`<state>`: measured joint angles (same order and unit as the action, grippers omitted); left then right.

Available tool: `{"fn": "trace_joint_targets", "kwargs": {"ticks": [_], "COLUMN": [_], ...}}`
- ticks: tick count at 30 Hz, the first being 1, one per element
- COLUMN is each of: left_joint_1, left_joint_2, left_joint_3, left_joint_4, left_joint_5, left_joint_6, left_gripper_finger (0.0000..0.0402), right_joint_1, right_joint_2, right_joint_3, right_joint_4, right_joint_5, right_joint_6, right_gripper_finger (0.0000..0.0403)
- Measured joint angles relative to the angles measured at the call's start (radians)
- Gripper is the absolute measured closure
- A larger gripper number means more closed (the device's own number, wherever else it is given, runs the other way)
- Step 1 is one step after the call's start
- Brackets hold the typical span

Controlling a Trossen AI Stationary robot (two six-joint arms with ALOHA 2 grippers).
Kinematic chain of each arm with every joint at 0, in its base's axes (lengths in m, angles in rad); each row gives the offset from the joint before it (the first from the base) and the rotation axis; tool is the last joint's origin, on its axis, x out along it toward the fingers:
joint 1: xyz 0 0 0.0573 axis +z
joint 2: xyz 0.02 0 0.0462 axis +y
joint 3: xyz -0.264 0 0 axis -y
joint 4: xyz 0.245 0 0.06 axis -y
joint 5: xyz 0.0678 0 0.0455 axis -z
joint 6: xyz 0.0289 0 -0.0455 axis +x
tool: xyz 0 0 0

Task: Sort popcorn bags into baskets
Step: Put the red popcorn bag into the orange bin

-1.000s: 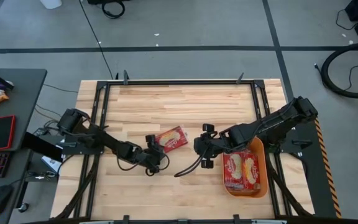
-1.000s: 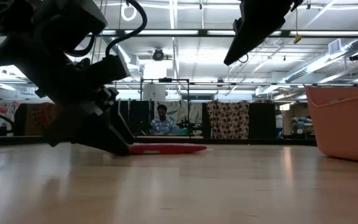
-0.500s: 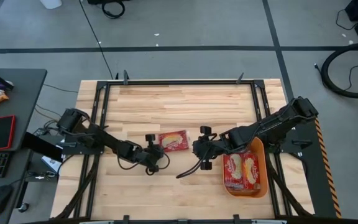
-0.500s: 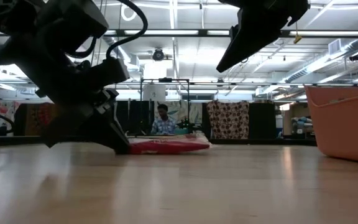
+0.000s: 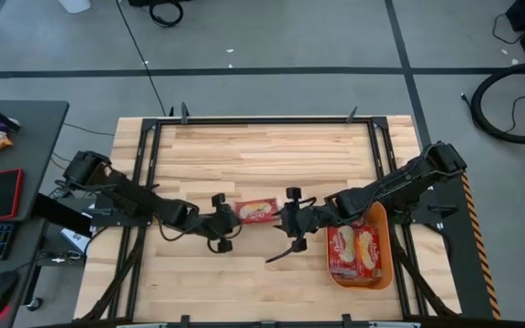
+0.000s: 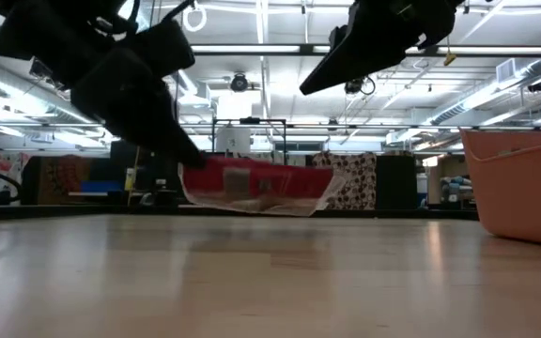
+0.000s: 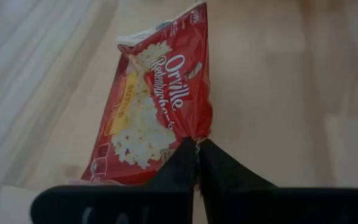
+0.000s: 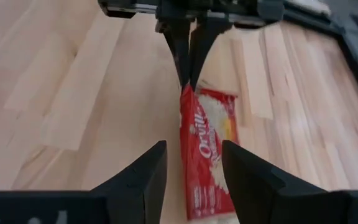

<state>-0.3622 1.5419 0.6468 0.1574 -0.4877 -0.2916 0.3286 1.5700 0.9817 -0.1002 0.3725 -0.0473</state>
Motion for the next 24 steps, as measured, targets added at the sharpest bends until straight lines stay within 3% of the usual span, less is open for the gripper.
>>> {"fn": "trace_joint_targets", "kwargs": {"ticks": [7,18,24], "left_joint_1": [0.013,0.012,0.012], "left_joint_2": [-0.051,-0.059,-0.059], "left_joint_3": [0.0,0.002,0.002], "left_joint_4": [0.08,0.266,0.297], "left_joint_5": [0.018,0.093,0.149], "left_joint_6": [-0.037,0.016,0.049], "left_gripper_finger": [0.0388,0.0388,0.0385], "right_joint_1": [0.003,0.009,0.012], "right_joint_2": [0.0,0.0,0.0], "right_joint_3": [-0.011,-0.011,-0.01], "right_joint_4": [0.026,0.016,0.009], "right_joint_5": [0.0,0.029,0.04], "right_joint_6": [-0.087,-0.171,-0.19], "right_gripper_finger": [0.0224,0.0229,0.0272]}}
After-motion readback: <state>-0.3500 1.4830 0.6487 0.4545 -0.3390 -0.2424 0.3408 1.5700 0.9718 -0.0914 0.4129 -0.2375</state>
